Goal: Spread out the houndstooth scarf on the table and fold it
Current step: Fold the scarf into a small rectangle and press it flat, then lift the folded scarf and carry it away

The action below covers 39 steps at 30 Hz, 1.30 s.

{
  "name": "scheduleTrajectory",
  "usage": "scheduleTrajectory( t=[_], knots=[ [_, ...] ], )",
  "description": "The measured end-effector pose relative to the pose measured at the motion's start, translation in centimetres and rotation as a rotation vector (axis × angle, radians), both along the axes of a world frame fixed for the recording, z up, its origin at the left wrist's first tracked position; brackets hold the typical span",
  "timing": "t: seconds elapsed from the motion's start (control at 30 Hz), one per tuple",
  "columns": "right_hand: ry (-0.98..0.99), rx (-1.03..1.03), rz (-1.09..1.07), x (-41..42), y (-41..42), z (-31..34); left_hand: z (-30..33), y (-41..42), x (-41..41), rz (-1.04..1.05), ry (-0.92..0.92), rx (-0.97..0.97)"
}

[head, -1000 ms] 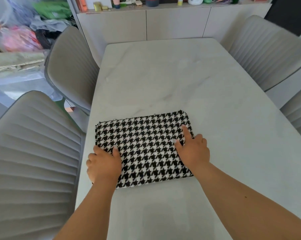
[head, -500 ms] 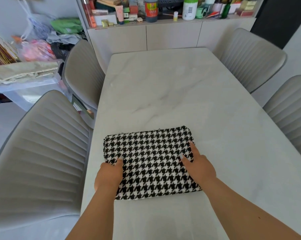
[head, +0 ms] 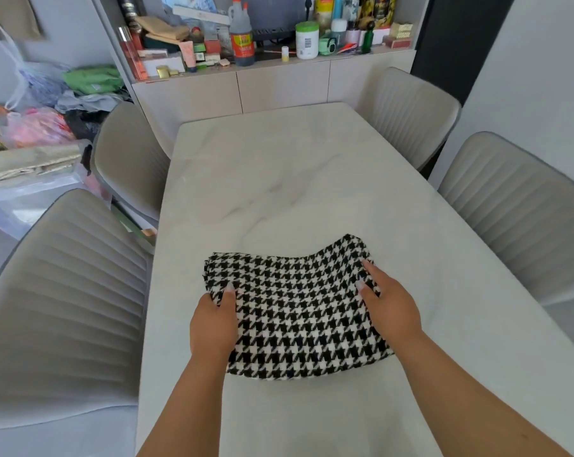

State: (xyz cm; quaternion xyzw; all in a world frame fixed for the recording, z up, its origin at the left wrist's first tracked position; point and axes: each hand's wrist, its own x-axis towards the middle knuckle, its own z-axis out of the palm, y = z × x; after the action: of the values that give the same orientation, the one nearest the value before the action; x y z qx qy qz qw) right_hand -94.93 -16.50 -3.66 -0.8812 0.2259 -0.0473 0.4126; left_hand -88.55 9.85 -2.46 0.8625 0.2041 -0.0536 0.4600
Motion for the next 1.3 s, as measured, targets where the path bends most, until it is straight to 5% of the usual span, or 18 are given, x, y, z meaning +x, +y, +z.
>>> scheduleTrajectory(
  t=[0.47, 1.3],
  knots=[
    [-0.240, -0.036, -0.295, -9.4, -10.5, 8.2, 9.8, -12.7, -5.1, -0.160, -0.251, -0.147],
    [-0.351, -0.102, -0.656, -37.5, -40.8, 15.0, 15.9, -48.7, -27.1, -0.504, -0.309, -0.288]
  ],
)
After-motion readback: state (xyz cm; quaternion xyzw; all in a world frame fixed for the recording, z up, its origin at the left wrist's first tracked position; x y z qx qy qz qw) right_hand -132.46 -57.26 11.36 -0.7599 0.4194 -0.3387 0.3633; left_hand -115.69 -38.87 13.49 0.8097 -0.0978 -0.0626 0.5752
